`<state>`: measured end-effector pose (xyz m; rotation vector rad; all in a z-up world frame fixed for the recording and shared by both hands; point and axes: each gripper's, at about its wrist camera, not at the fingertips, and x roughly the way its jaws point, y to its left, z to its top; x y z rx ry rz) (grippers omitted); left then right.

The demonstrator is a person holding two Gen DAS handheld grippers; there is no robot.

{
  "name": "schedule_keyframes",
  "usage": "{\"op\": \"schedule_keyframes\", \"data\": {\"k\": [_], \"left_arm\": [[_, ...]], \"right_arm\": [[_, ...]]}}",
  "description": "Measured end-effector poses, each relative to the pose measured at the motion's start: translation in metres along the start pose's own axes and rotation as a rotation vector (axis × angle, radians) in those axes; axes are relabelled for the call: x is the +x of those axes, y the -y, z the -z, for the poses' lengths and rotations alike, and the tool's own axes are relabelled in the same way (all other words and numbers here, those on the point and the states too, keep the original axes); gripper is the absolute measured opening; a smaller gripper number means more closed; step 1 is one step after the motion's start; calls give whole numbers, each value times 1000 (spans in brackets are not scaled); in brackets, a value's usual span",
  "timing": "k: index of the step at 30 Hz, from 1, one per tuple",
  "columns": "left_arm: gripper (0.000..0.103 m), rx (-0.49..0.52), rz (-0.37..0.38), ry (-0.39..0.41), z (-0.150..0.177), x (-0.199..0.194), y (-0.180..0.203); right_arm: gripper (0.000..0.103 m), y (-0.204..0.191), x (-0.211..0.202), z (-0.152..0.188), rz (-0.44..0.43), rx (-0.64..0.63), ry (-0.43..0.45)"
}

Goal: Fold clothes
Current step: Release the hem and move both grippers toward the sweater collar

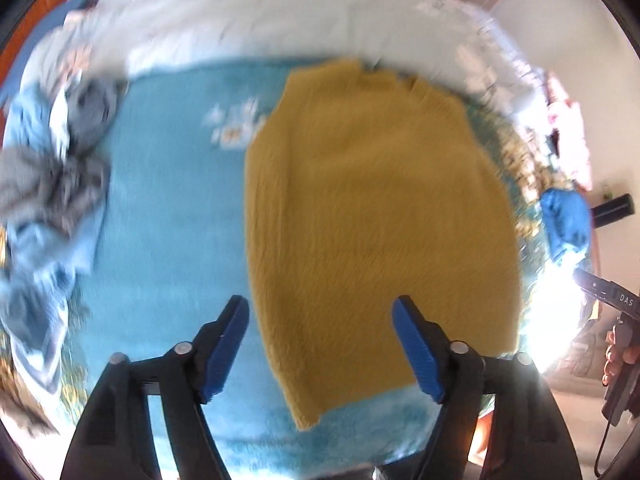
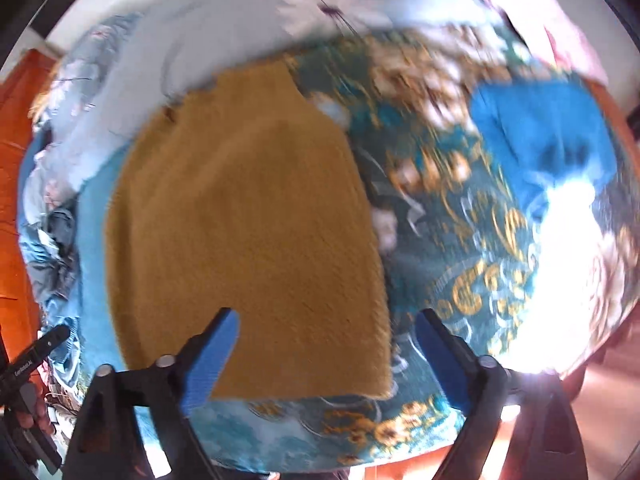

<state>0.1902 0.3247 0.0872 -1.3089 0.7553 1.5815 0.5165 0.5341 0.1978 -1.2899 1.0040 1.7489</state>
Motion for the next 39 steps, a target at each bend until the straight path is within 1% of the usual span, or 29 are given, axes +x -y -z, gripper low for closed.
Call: {"op": "schedule_keyframes", "data": {"k": [1, 2, 3, 4, 5, 6, 8, 10, 12, 14, 16, 17, 19, 21, 22, 25, 26, 27, 29, 32, 33, 36, 37, 39], "left_arm": [[77, 10, 16, 29, -4, 0, 18], [78, 19, 34, 56, 6, -2, 36], [78, 31, 51, 81, 13, -2, 44], [78, 43, 69, 109, 11, 1, 48], [78, 58, 89, 134, 11, -5, 52], [78, 76, 112, 158, 14, -18, 56], [79, 123, 148, 191, 11, -28, 61], [81, 167, 155, 202, 4, -32, 65], [82, 199, 137, 191, -3, -32, 68], [83, 208, 121, 179, -12, -27, 68], [89, 211, 123, 180, -18, -29, 70], [92, 212, 130, 186, -22, -30, 71], [92, 234, 121, 213, -30, -30, 76], [92, 277, 110, 251, -35, -32, 81], [92, 295, 101, 255, -38, -32, 86], [95, 333, 66, 213, -50, -28, 99], [103, 340, 47, 187, -54, -24, 102], [103, 352, 27, 171, -58, -20, 106], [103, 380, -1, 172, -64, -15, 115], [103, 353, 33, 160, -74, -3, 122], [103, 342, 30, 161, -77, 1, 123], [103, 321, -6, 178, -87, 13, 123], [103, 335, -19, 172, -89, 17, 123], [103, 376, -72, 171, -94, 25, 122]], "right_arm": [[101, -7, -8, -3, -7, -20, 27], [103, -15, -14, -5, -14, -40, 51], [103, -18, -9, -1, -21, -56, 68], [103, -17, 11, 0, -26, -71, 79], [103, -16, 26, -1, -29, -91, 91], [103, -25, 24, -7, -26, -112, 104], [103, -30, 34, -19, -19, -150, 122], [103, -35, 41, -30, -16, -180, 140], [103, -44, 39, -41, -17, -223, 171], [103, -49, 41, -49, -15, -263, 195], [103, -52, 41, -57, -25, -297, 209], [103, -52, 44, -61, -31, -306, 206], [103, -50, 50, -70, -40, -329, 208], [103, -47, 58, -78, -45, -357, 215], [103, -45, 61, -82, -47, -371, 219], [103, -41, 72, -94, -49, -417, 224], [103, -39, 75, -98, -52, -433, 230], [103, -37, 78, -102, -55, -448, 236], [103, -33, 84, -110, -70, -479, 237], [103, -28, 101, -121, -70, -554, 207], [103, -26, 106, -124, -67, -577, 202], [103, -21, 124, -135, -75, -622, 188], [103, -20, 129, -141, -83, -632, 185], [103, -20, 138, -152, -83, -653, 181]]}}
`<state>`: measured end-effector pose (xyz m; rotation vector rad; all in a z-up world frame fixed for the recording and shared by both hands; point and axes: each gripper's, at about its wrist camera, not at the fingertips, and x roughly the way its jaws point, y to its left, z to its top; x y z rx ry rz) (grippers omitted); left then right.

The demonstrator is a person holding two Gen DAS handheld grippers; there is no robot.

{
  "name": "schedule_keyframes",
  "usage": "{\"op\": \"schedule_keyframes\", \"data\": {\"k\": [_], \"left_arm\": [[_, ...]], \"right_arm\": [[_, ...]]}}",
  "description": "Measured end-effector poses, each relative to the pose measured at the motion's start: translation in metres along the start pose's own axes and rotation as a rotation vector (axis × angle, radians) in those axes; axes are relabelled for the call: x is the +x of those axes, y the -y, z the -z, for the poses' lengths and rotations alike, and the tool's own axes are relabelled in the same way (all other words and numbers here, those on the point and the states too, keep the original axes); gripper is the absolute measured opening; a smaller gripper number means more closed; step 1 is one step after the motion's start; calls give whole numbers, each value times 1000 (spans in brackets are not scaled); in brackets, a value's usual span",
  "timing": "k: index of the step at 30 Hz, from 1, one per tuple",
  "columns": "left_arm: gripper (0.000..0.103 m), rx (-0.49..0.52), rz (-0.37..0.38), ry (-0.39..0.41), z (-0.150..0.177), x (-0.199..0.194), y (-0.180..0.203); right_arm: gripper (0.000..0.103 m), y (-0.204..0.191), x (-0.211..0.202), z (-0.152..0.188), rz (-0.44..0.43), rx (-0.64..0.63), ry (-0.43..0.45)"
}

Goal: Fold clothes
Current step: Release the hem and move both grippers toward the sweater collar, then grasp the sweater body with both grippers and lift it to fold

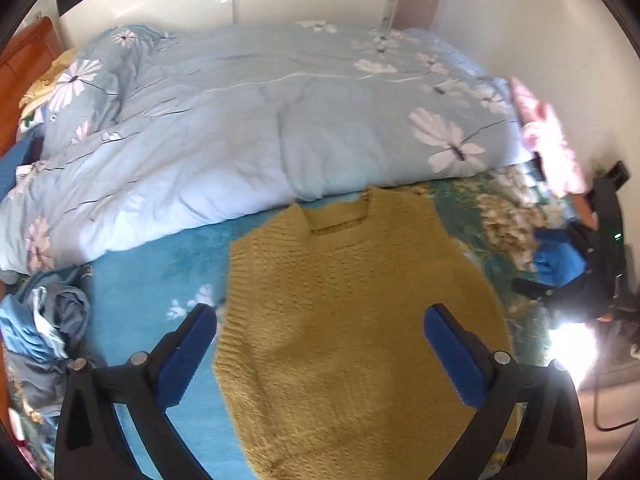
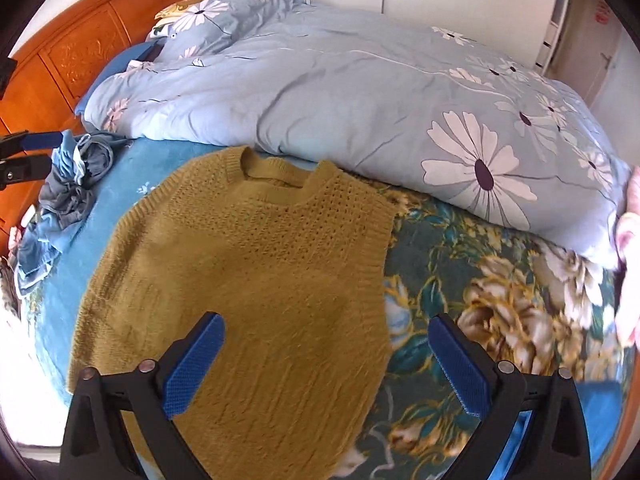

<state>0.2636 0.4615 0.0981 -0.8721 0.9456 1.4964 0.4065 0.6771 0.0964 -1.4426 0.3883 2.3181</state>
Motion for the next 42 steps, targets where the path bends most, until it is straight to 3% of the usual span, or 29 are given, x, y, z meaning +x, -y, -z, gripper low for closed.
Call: {"op": "schedule_keyframes", "data": {"k": [3, 10, 17, 20, 22, 25, 28, 33, 42], "left_arm": [[103, -2, -24, -26, -8, 15, -11], [103, -41, 70, -67, -30, 61, -50], [103, 127, 121, -144, -52, 123, -70], [103, 179, 151, -185, -61, 150, -72], [103, 219, 181, -208, -66, 165, -72], [102, 259, 215, -239, -72, 185, -71], [97, 300, 239, -272, -75, 202, -70], [73, 408, 264, -344, -76, 231, -66], [72, 438, 307, -416, -79, 265, -60]], "right_arm": [[103, 10, 15, -13, -4, -25, -3], [103, 26, 44, -51, -29, -70, -14], [102, 52, 86, -87, -22, -45, -56], [91, 59, 113, -100, -47, -42, -101], [76, 60, 131, -107, -70, -46, -137], [62, 57, 155, -115, -98, -63, -188], [62, 49, 174, -125, -117, -116, -211], [62, 36, 198, -137, -149, -213, -259], [47, 36, 227, -153, -183, -288, -335]]}}
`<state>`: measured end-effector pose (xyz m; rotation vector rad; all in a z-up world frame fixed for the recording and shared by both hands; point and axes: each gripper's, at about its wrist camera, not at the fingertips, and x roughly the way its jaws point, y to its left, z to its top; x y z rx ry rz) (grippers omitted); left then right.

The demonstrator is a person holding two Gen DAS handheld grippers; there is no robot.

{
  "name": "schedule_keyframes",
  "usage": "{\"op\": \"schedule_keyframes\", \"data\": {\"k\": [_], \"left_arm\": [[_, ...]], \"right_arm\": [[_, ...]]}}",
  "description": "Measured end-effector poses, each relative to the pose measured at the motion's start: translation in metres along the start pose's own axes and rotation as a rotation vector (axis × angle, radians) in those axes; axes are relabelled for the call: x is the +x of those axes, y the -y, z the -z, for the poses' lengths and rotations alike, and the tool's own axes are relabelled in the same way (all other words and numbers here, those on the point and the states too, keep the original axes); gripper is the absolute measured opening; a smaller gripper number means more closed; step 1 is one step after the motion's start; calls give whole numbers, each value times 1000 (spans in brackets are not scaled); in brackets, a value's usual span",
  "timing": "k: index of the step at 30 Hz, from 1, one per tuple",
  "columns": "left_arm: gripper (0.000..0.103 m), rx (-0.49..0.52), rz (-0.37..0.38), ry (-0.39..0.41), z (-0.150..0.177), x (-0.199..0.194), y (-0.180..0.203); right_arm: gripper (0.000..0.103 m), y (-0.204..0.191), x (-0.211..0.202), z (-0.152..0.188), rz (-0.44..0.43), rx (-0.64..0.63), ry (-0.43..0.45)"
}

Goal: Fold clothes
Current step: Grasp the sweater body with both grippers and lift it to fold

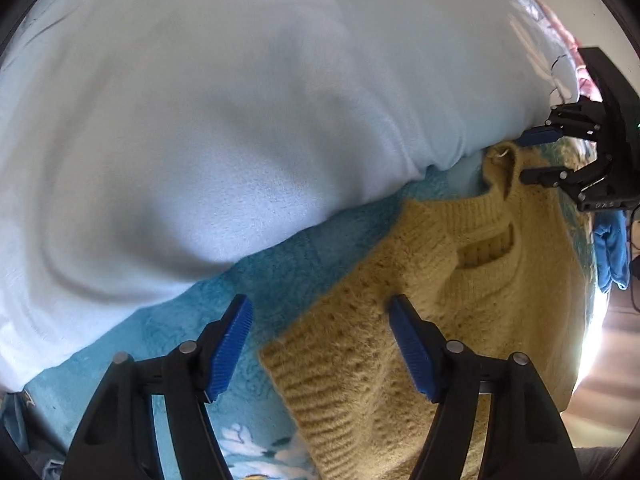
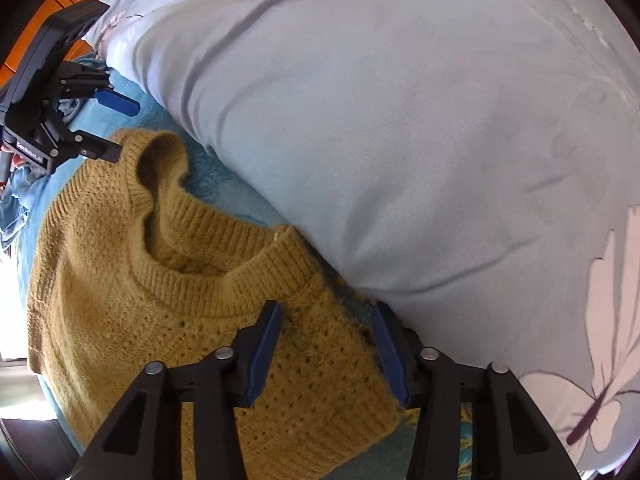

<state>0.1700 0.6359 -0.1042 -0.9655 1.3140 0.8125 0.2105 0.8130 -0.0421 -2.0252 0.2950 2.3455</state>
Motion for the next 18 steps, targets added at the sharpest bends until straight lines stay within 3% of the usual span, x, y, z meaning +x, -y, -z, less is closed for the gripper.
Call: {"op": "schedule_keyframes", "data": {"k": [2, 5, 12, 16, 18], "left_arm": [[71, 12, 9, -15, -2, 5, 3], [62, 45, 10, -31, -3, 10, 7], [19, 135, 23, -62, -1, 9, 26], [12, 138, -20, -27, 2, 2, 33], [11, 152, -64, -4, 4, -3, 37]], "right_arm": [[45, 0, 4, -2, -7, -8, -15], [41, -2, 7, -3, -12, -29, -29], [24, -5, 9, -3, -22, -45, -51], [11, -7, 4, 0, -3, -47, -45], [10, -7, -2, 2, 14, -54, -37]]}}
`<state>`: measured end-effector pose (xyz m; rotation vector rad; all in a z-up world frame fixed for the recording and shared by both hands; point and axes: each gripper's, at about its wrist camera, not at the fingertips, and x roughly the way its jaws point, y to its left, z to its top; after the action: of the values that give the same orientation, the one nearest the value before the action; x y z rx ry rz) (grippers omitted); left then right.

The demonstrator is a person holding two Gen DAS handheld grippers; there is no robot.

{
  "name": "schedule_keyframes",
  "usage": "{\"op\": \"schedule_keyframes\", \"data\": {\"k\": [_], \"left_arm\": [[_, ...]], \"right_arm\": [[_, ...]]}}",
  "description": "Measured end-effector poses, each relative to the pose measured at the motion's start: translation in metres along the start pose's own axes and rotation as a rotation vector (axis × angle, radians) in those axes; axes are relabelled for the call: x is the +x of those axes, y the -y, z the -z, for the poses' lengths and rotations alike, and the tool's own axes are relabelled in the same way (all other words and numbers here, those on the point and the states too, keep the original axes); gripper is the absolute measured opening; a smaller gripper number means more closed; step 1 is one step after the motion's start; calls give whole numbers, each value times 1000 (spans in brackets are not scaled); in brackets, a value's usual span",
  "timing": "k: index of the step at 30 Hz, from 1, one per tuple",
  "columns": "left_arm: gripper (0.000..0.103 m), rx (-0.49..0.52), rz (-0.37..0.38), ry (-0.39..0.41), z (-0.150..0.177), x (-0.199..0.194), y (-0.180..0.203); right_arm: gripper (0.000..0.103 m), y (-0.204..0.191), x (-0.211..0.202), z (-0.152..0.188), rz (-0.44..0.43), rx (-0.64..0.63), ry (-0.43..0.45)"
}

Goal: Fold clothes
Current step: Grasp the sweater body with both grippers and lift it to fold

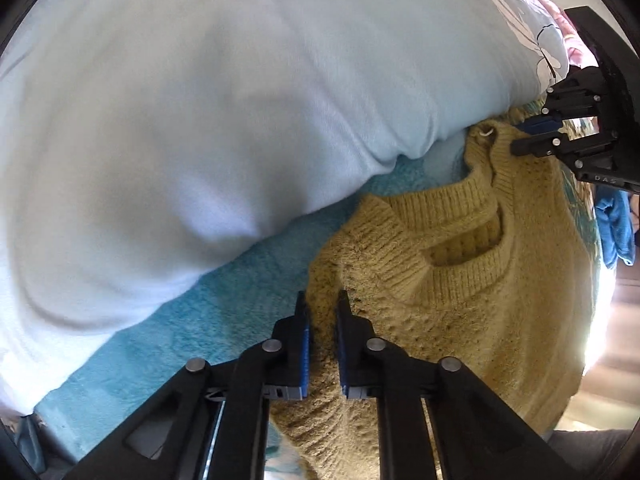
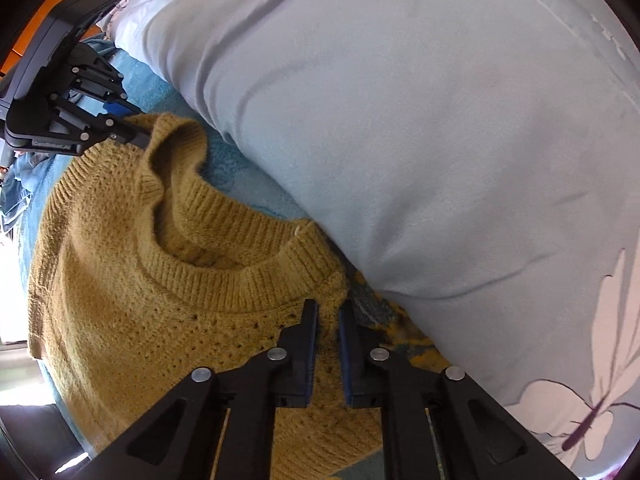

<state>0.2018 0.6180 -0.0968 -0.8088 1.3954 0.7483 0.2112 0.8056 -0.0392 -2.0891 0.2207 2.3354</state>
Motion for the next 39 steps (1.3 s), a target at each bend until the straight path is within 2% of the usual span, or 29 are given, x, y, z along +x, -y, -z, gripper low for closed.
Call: {"op": "schedule_keyframes", "data": {"k": [3, 6, 13, 21, 24, 30, 39], "left_arm": [[10, -17, -50, 15, 3, -5, -2], [10, -52, -42, 8, 10, -6, -1], [10, -29, -21, 151, 38, -55, 25], [10, -28, 7, 263, 94, -113, 71], [10, -29, 9, 270, 116, -122, 80], [10, -69, 12, 242, 180, -127, 125], [10, -174, 37, 168, 259, -108, 176]], "right_arm": [[9, 0, -7, 1, 36, -12, 7], [9, 3, -5, 5, 46, 21, -3], [9, -8, -33, 18, 35, 40, 80], [9, -50, -90, 77, 1, 60, 213], [9, -84, -104, 107, -4, 65, 226], [9, -146, -122, 163, -27, 107, 219], [9, -213, -112, 245, -66, 207, 157]]}}
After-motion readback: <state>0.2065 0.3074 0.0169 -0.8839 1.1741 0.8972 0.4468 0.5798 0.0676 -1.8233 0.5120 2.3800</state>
